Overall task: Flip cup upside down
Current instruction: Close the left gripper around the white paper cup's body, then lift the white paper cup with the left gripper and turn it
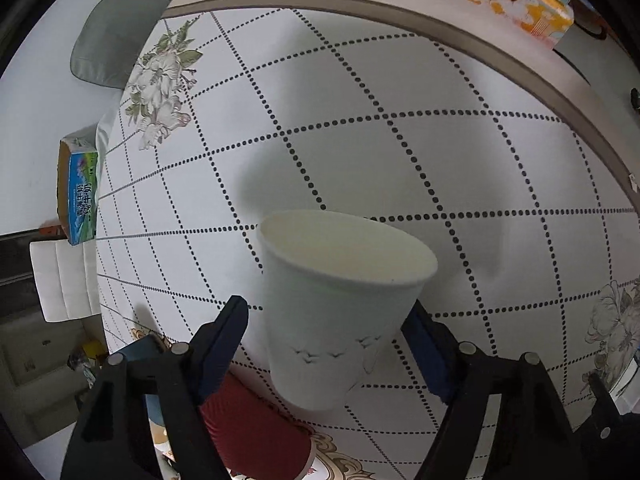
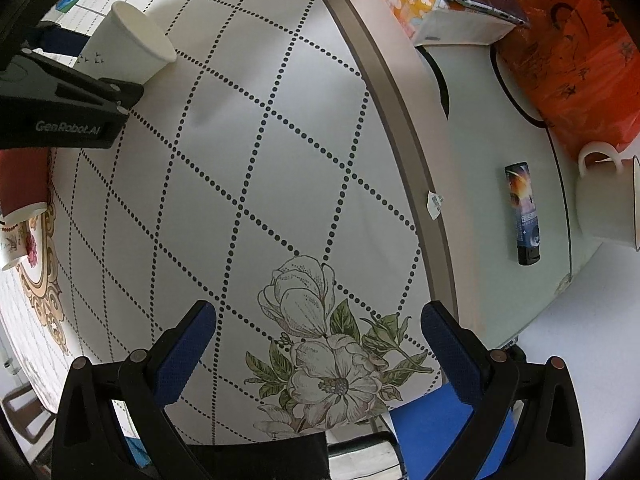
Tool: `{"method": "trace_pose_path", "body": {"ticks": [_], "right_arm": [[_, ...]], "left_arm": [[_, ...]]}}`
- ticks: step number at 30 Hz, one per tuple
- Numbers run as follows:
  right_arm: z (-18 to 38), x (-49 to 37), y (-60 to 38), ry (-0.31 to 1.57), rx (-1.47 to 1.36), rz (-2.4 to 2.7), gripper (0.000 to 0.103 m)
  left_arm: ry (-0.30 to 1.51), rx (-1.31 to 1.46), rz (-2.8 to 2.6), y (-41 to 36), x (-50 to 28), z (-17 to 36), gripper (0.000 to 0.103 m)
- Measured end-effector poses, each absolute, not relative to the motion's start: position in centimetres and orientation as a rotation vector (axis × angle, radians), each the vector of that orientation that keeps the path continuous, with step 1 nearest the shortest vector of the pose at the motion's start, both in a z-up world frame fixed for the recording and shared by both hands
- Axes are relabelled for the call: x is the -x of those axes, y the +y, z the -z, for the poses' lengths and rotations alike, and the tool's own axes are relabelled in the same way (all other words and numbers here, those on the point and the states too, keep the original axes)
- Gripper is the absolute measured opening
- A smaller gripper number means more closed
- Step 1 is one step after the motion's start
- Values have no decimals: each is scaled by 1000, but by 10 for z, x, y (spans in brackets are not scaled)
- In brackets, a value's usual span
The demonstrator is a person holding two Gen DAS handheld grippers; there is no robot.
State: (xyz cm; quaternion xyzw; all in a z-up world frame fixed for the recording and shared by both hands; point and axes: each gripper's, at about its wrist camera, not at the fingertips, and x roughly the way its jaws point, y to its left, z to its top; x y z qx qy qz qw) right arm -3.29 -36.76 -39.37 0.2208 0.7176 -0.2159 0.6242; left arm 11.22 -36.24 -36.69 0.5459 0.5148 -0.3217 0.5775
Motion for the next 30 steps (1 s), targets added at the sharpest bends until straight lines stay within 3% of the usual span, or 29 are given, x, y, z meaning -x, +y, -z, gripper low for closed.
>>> {"method": "trace_pose_path", "body": {"ticks": [4, 17, 30], "right_arm": [[394, 35, -369, 1648, -515, 500, 103], [402, 32, -372, 1663, -540, 510, 103], [394, 39, -381, 1648, -556, 492, 103]], "left_arm": [[1232, -1274, 760, -360, -114, 373, 61], [1306, -1134, 729, -352, -125, 365, 60], [1568, -789, 583, -290, -138, 348, 60]]}}
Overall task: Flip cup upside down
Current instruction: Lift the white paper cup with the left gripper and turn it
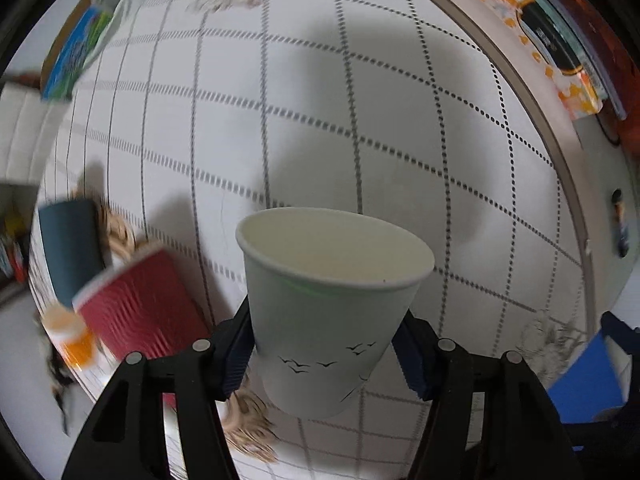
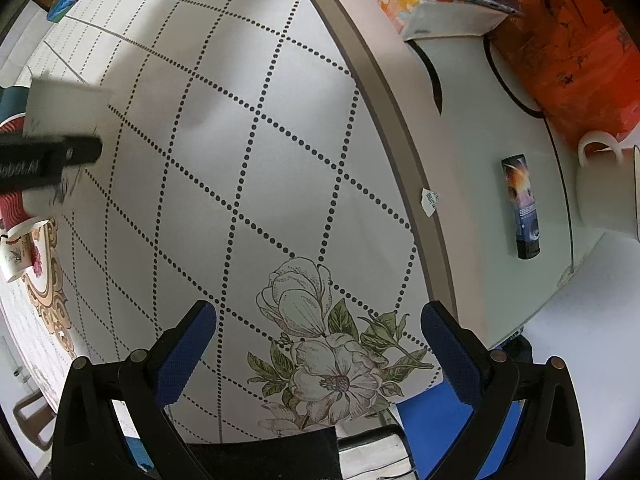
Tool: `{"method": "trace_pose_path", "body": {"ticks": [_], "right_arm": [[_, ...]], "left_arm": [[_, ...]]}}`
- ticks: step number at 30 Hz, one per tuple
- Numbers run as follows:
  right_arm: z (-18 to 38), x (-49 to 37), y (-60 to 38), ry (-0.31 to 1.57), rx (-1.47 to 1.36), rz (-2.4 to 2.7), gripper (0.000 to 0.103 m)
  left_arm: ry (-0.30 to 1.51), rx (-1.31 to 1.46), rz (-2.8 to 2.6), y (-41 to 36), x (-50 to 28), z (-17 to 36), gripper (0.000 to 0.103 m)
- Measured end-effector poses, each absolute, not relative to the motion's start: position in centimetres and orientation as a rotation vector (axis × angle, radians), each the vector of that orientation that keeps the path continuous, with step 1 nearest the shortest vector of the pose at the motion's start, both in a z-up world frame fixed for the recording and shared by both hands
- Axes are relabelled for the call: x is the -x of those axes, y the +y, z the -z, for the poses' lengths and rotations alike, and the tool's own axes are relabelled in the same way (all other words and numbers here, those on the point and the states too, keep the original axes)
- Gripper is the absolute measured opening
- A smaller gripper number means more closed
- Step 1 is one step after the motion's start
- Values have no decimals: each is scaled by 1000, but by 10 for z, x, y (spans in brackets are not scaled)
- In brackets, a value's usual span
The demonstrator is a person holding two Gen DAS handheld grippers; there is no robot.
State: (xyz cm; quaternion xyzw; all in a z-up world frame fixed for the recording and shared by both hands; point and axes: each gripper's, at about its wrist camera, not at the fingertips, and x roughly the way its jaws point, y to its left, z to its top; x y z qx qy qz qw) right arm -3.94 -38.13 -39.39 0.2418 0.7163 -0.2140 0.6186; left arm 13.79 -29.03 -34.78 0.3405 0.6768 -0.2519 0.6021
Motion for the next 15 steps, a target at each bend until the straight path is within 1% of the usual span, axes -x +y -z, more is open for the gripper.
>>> {"method": "trace_pose_path", "body": {"ticks": [9, 15], "right_arm": [[371, 57, -373, 1630, -531, 459, 103], [369, 81, -353, 1629, -508, 433, 103]], "left_arm": [[1753, -463, 467, -210, -125, 332, 60], [1836, -256, 398, -150, -92, 334, 60]]}}
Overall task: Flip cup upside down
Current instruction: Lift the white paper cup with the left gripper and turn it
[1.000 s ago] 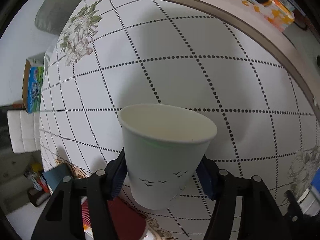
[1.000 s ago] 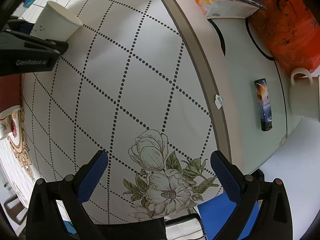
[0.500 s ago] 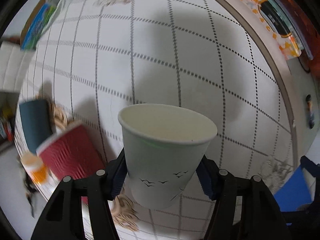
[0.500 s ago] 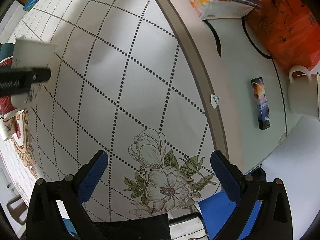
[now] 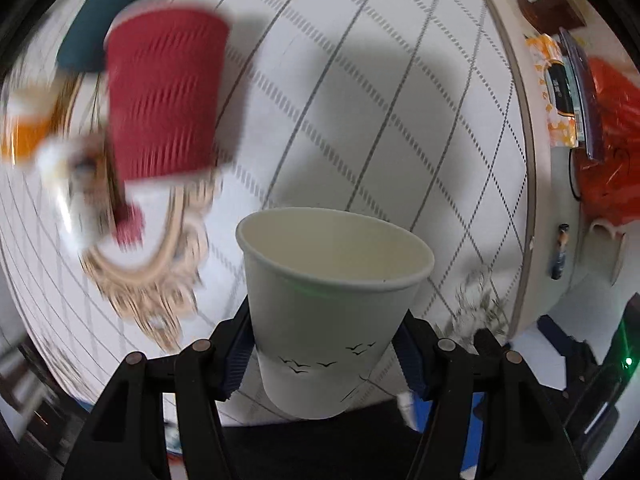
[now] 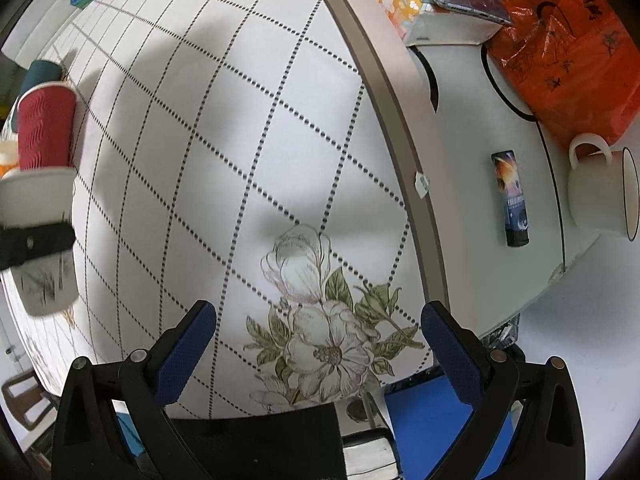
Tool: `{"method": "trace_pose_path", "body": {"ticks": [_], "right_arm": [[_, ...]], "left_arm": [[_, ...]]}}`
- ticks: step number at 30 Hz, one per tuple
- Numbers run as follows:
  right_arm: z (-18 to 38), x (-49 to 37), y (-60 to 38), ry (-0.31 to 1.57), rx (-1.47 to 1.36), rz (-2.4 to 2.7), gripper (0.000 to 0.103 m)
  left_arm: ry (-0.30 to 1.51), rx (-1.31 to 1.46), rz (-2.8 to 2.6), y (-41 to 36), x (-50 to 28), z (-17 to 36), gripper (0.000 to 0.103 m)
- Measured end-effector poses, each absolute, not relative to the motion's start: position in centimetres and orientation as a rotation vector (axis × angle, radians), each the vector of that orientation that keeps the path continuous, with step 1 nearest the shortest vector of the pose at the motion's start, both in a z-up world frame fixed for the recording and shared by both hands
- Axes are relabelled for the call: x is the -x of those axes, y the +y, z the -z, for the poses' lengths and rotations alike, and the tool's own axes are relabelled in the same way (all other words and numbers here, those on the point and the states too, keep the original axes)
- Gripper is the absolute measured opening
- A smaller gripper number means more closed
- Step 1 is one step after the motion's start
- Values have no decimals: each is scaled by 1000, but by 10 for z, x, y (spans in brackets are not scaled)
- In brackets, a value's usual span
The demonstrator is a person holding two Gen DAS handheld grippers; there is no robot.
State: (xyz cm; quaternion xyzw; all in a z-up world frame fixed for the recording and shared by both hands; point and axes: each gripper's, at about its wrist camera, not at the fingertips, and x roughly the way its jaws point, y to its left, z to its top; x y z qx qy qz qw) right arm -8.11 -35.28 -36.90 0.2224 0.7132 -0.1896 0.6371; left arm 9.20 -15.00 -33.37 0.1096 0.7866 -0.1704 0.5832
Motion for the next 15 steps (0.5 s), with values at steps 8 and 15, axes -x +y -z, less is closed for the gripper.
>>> {"method": "trace_pose_path", "body": {"ticks": [8, 15], "right_arm": [[367, 117, -323, 1644, -467, 405, 103], [372, 135, -296, 1653, -436, 392, 103]], "left_arm": [[1950, -32, 324, -93, -48, 361, 60], [1957, 7, 296, -66, 3, 387, 60]]}}
